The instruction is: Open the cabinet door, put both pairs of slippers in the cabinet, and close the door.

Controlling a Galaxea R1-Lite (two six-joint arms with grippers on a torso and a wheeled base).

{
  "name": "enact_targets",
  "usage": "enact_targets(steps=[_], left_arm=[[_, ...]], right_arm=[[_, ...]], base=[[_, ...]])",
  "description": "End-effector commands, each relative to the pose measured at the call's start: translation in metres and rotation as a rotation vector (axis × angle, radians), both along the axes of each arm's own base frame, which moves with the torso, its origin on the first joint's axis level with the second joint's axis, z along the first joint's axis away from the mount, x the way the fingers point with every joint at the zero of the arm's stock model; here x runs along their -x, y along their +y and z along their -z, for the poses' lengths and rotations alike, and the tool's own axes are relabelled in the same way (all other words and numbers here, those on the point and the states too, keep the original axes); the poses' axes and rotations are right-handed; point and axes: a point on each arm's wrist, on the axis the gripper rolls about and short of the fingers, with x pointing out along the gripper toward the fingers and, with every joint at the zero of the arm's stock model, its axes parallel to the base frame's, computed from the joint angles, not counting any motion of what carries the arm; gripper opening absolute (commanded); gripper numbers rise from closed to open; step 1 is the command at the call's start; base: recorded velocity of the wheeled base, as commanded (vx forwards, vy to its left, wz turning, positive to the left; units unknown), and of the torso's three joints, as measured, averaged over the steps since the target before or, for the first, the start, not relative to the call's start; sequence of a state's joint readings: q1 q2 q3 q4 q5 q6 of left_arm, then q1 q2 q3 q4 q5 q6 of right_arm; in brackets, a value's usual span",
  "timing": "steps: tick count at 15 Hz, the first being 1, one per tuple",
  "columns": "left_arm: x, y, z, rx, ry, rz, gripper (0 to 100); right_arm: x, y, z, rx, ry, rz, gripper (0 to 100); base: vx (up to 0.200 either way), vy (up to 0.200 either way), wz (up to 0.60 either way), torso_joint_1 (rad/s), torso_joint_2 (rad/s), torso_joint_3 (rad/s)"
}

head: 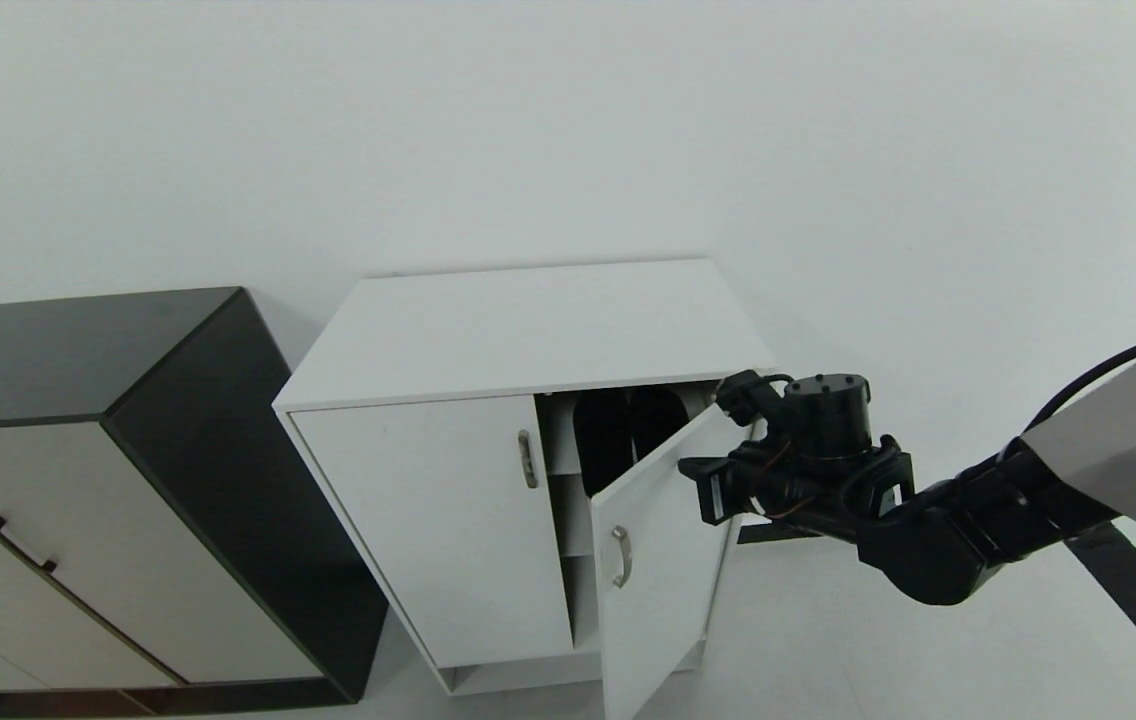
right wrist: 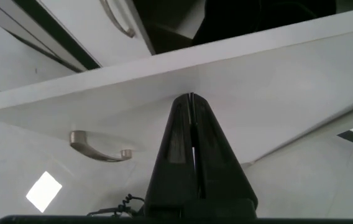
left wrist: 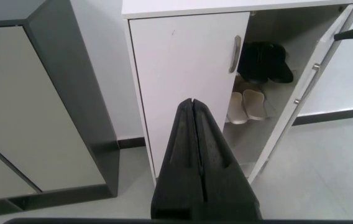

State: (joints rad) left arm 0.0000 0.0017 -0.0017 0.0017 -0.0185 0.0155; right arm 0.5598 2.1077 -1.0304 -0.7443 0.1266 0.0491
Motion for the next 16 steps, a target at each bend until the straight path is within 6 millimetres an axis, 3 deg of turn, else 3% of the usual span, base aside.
enact_targets(steps=[1,16], left_arm=[[0.000,0.000,0.000,0.000,0.001,0.000,0],[0.000,0.000,0.000,0.000,0.000,0.000,0]], right_arm=[[-0.007,0.001,0.007,0.004,0.007,0.007,0],[-0.034,0.006,0.015,0.000,0.002,0.034,0]], base=[[0.000,0.000,0.00,0.000,0.00,0.000],[0.000,0.000,0.00,0.000,0.00,0.000]])
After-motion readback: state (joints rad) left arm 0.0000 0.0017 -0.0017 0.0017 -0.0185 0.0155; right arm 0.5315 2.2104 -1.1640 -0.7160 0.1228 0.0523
